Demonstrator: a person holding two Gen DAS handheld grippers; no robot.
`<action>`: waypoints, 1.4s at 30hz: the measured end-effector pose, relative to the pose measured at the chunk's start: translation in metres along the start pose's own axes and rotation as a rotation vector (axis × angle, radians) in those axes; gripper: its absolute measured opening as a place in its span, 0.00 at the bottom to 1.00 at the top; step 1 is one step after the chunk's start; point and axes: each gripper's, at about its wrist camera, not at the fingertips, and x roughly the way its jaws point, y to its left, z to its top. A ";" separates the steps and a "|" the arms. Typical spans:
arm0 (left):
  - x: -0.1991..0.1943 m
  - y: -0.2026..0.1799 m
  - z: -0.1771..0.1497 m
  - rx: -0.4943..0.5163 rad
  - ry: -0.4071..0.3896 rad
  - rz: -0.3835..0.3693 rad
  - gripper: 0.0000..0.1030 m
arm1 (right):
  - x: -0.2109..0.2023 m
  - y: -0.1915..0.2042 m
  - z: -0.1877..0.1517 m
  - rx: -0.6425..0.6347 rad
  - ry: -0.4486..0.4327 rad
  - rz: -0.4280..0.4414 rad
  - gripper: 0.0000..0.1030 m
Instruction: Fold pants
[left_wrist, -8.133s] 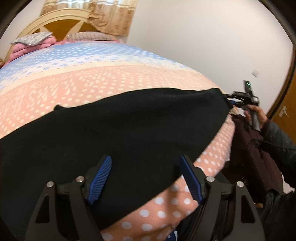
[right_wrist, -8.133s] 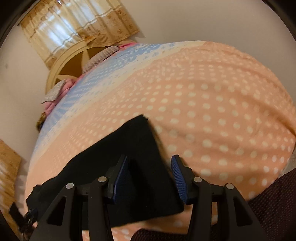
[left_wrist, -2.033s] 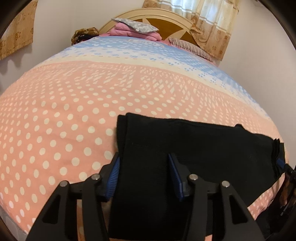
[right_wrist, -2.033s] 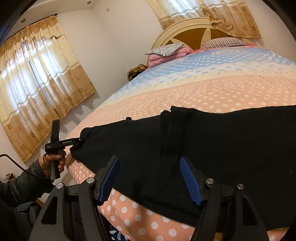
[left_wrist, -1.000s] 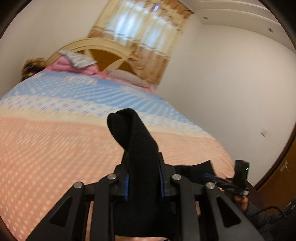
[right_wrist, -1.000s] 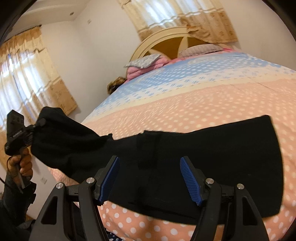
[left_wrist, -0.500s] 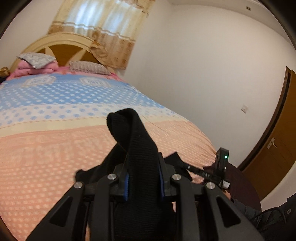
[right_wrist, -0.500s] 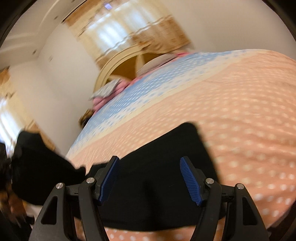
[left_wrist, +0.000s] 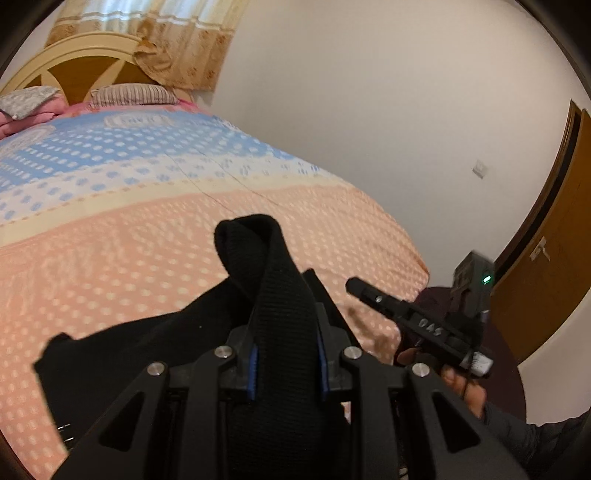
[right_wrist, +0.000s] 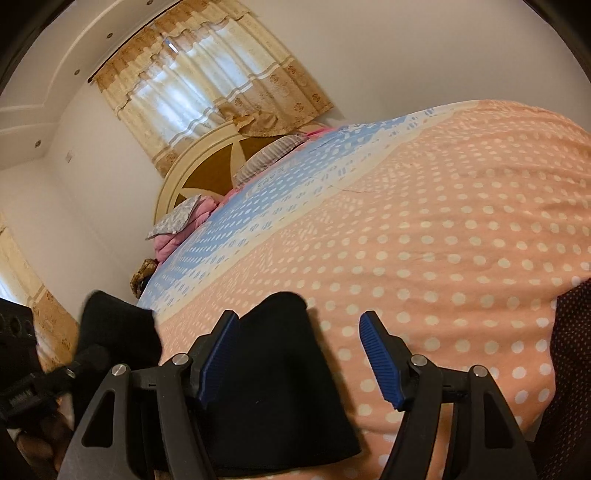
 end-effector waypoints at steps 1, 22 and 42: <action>0.006 -0.003 -0.001 0.008 0.006 0.005 0.24 | -0.001 -0.002 0.000 0.005 -0.004 -0.003 0.67; -0.050 0.037 -0.039 0.097 -0.046 0.260 0.65 | 0.000 0.037 -0.023 -0.136 0.189 0.086 0.67; -0.030 0.077 -0.059 0.029 0.039 0.389 0.74 | 0.004 0.061 -0.014 -0.341 0.192 -0.032 0.18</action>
